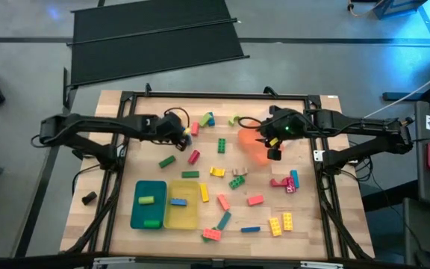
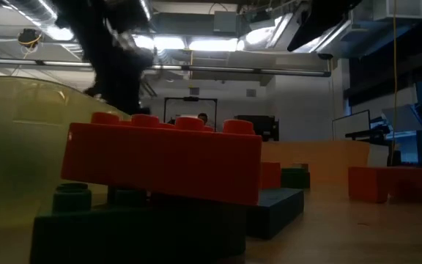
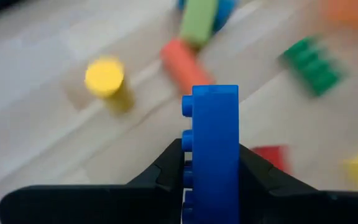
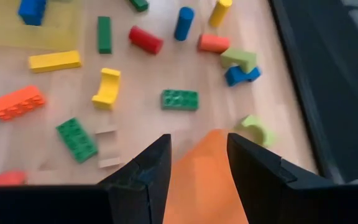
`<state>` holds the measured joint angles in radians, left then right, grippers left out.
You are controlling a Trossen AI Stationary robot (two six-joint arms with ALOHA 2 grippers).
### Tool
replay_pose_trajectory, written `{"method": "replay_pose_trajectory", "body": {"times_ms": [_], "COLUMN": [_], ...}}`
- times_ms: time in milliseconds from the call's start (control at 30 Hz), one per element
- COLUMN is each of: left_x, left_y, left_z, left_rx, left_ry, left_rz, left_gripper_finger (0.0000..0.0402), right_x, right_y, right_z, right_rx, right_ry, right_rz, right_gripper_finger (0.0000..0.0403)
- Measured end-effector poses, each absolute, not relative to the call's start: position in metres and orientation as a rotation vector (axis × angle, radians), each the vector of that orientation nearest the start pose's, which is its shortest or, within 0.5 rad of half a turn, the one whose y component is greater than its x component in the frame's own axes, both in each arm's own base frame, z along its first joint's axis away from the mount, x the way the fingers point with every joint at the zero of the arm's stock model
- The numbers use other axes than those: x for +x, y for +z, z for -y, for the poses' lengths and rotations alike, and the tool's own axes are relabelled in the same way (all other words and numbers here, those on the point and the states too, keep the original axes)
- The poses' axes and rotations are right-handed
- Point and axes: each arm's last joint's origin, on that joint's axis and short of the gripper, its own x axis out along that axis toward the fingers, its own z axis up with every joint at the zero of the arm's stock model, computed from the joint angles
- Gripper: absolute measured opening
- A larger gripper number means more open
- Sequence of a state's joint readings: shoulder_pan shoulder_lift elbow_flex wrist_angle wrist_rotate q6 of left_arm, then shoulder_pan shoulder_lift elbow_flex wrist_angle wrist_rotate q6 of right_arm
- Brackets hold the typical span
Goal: Sort blocks by size
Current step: Put the blue rectangle game piece into the yellow bin, then put the red arch block into the orange bin
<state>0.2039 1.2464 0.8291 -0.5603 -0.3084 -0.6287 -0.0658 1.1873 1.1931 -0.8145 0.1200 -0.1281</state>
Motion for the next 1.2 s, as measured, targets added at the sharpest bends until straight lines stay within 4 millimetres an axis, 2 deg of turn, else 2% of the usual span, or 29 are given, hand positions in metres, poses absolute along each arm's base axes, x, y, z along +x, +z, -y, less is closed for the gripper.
{"method": "replay_pose_trajectory", "body": {"times_ms": [100, 200, 333, 467, 667, 800, 967, 1200], "left_x": [0.233, 0.237, 0.239, 0.237, 0.239, 0.243, 0.249, 0.252], "left_y": [0.252, 0.259, 0.254, 0.245, 0.225, 0.212, 0.201, 0.207], "left_z": [-0.042, -0.016, 0.026, 0.066, 0.103, 0.114, 0.112, 0.096], "left_rx": [-0.548, -0.581, -0.551, -0.512, -0.518, -0.53, -0.566, -0.521], "left_ry": [0.618, 0.43, 0.234, 0.119, 0.08, 0.093, 0.158, 0.147], "left_rz": [-0.739, -0.731, -0.816, -0.892, -0.977, -1.016, -1.051, -1.015], "left_gripper_finger": [0.0077, 0.0077, 0.0077, 0.0077, 0.0095, 0.0113, 0.0135, 0.0159], "right_x": [0.229, 0.226, 0.223, 0.221, 0.221, 0.222, 0.218, 0.208], "right_y": [0.337, 0.334, 0.327, 0.321, 0.318, 0.318, 0.316, 0.311], "right_z": [0.017, 0.016, 0.016, 0.016, 0.015, 0.013, 0.01, 0.005], "right_rx": [-0.057, 0.021, 0.054, 0.056, 0.074, 0.111, 0.205, 0.271], "right_ry": [-0.112, -0.123, -0.14, -0.141, -0.112, -0.045, 0.003, -0.094], "right_rz": [-0.853, -0.895, -0.946, -0.974, -0.985, -0.987, -1.031, -1.15], "right_gripper_finger": [0.0159, 0.0159, 0.0159, 0.0159, 0.0159, 0.0159, 0.0159, 0.0159]}}
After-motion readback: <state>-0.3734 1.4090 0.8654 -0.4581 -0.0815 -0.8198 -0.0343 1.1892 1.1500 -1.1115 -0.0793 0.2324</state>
